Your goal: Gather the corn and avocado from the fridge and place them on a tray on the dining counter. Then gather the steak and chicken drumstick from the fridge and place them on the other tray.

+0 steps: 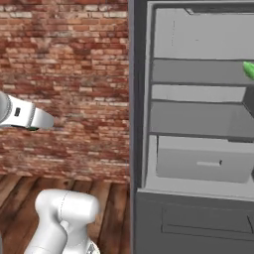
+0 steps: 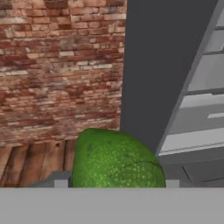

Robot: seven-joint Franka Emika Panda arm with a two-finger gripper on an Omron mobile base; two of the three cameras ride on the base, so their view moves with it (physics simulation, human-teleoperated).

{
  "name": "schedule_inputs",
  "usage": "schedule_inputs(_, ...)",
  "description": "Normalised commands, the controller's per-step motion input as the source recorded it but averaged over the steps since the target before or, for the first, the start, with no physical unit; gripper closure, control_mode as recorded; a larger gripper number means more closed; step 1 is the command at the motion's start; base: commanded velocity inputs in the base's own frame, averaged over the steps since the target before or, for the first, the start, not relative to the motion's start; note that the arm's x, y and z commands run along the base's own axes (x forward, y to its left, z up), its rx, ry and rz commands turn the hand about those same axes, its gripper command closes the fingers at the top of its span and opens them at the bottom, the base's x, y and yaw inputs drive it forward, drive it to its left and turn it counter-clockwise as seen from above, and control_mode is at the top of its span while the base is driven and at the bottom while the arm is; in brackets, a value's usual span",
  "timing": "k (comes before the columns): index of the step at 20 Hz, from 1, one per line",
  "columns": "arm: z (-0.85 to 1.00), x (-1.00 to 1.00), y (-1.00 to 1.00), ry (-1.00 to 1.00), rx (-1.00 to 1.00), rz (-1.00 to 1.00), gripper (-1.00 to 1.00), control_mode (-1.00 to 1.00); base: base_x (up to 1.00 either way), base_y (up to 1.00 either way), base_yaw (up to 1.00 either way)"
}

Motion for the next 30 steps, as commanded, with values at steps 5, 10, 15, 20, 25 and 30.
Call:
schedule_inputs(5,0.0,0.0,0.0,0.0,0.0,0.0,1.0,1.0,-0.27,0.8,-0.25)
schedule_inputs(10,0.0,0.0,0.0,0.0,0.0,0.0,1.0,1.0,-0.32,0.76,-0.31)
schedule_inputs(15,0.0,0.0,0.0,0.0,0.0,0.0,1.0,1.0,-0.48,0.62,-0.34)
schedule_inputs(20,0.0,0.0,0.0,0.0,0.0,0.0,1.0,1.0,-0.59,0.38,-0.34)
schedule_inputs(25,0.0,0.0,0.0,0.0,0.0,0.0,1.0,1.0,-0.76,0.09,-0.38)
schedule_inputs(30,0.0,0.0,0.0,0.0,0.0,0.0,1.0,1.0,-0.81,0.0,-0.4)
